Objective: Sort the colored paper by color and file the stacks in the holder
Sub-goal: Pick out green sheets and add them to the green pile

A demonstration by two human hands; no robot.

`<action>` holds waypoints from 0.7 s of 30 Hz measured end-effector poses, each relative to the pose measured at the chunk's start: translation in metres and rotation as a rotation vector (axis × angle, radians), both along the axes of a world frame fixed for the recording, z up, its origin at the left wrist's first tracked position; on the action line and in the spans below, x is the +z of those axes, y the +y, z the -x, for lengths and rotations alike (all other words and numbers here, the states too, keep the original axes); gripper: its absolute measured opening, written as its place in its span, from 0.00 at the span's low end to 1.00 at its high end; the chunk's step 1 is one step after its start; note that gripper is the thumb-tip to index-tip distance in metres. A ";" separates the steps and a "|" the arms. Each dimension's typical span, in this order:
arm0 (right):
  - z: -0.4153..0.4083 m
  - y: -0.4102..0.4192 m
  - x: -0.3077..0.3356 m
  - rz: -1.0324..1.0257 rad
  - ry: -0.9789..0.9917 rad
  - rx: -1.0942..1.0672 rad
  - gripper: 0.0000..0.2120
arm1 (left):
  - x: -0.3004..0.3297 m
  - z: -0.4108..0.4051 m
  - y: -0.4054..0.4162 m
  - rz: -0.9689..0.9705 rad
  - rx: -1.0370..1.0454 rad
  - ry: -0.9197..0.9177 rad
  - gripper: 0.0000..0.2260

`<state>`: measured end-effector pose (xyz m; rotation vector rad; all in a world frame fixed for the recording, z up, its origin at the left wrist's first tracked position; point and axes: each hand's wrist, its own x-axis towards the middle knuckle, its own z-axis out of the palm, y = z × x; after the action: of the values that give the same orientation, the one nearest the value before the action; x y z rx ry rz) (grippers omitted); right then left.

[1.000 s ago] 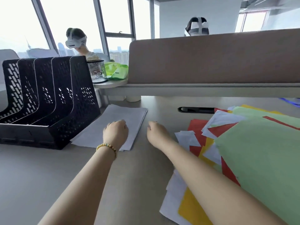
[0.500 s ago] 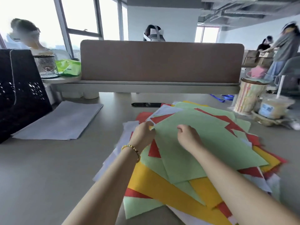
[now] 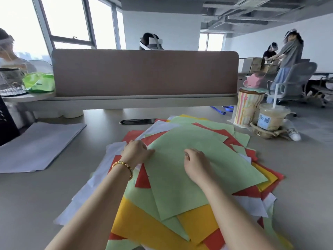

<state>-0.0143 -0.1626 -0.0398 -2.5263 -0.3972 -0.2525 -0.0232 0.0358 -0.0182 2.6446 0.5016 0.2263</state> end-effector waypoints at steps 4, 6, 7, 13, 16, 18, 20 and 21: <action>-0.002 -0.001 -0.001 0.017 0.013 0.018 0.17 | 0.000 -0.006 -0.008 0.139 -0.024 0.014 0.10; -0.003 -0.001 -0.001 0.013 0.017 0.024 0.17 | 0.001 -0.006 -0.015 0.170 -0.012 -0.012 0.07; -0.003 -0.002 -0.001 0.008 0.021 0.030 0.17 | 0.000 -0.005 -0.017 0.155 -0.006 -0.013 0.08; 0.002 -0.002 0.001 0.036 0.024 0.093 0.17 | -0.010 -0.001 -0.011 0.200 -0.031 0.011 0.29; 0.000 0.001 -0.001 0.062 0.001 0.084 0.16 | -0.002 -0.002 -0.014 0.323 0.007 -0.122 0.28; -0.001 0.002 -0.001 0.072 -0.011 0.082 0.16 | -0.001 -0.003 -0.014 0.200 0.032 -0.182 0.29; -0.001 0.002 -0.002 0.079 -0.013 0.082 0.17 | -0.002 -0.002 -0.015 0.139 0.017 -0.235 0.25; -0.002 0.002 -0.002 0.078 -0.013 0.084 0.16 | 0.000 -0.001 -0.017 0.221 0.010 -0.256 0.23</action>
<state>-0.0128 -0.1604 -0.0420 -2.5780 -0.5261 -0.2258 -0.0218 0.0189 -0.0181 2.3562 0.4276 0.4774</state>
